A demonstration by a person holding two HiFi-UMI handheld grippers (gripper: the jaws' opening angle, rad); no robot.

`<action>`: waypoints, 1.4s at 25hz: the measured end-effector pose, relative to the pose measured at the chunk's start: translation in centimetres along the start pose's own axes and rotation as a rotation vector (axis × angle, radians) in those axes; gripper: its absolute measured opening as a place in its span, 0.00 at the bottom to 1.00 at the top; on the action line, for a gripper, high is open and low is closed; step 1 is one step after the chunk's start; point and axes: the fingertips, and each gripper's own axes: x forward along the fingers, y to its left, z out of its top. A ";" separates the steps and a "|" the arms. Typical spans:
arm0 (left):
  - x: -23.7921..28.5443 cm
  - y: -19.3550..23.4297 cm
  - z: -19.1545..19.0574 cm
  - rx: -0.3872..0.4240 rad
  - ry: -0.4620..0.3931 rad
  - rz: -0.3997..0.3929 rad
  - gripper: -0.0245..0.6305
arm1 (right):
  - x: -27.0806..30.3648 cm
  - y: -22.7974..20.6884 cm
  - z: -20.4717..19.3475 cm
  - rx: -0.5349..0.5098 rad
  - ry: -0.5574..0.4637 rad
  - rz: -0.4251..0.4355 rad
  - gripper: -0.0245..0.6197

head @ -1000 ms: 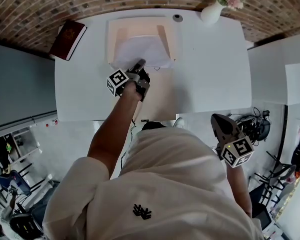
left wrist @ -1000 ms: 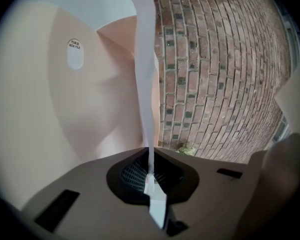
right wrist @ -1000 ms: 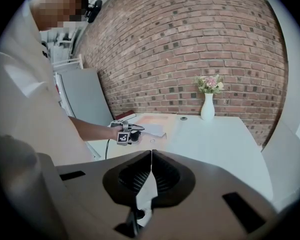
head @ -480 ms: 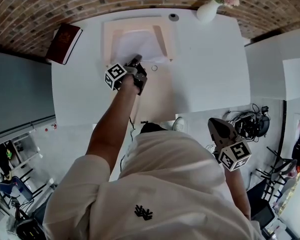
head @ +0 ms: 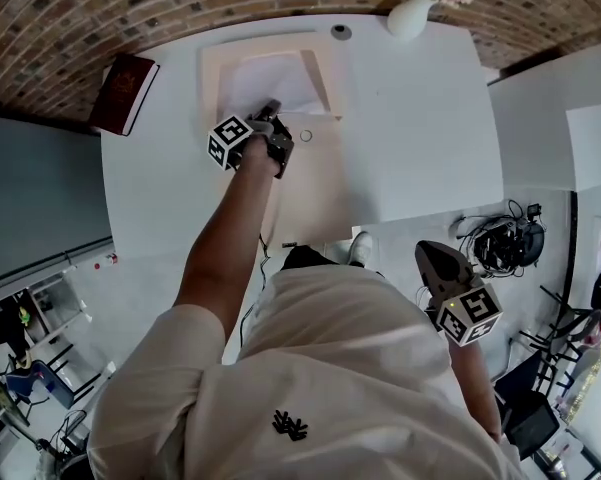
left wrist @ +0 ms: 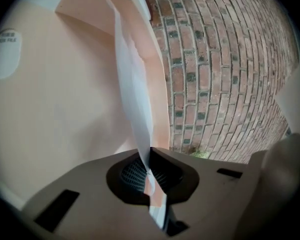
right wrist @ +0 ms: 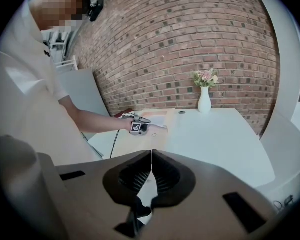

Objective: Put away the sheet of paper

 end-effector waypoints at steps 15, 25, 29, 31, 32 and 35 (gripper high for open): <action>0.5 0.8 0.4 0.050 -0.009 0.093 0.11 | -1.0 -0.1 -1.0 0.031 -0.010 -0.027 0.08; 0.8 0.3 0.2 0.052 -0.031 0.139 0.43 | -1.2 0.3 -0.7 0.033 -0.021 -0.026 0.08; 0.8 0.3 0.3 0.096 -0.045 0.225 0.45 | -1.1 0.4 -1.3 0.054 -0.025 -0.029 0.08; 0.7 0.3 0.4 0.118 -0.052 0.265 0.45 | -1.2 0.4 -1.6 0.064 -0.027 -0.030 0.08; 0.7 0.3 0.4 0.123 -0.055 0.280 0.45 | -1.2 0.5 -1.4 0.065 -0.031 -0.032 0.08; 0.8 0.3 0.3 0.137 -0.059 0.312 0.46 | -1.1 0.8 -1.1 0.062 -0.041 -0.029 0.08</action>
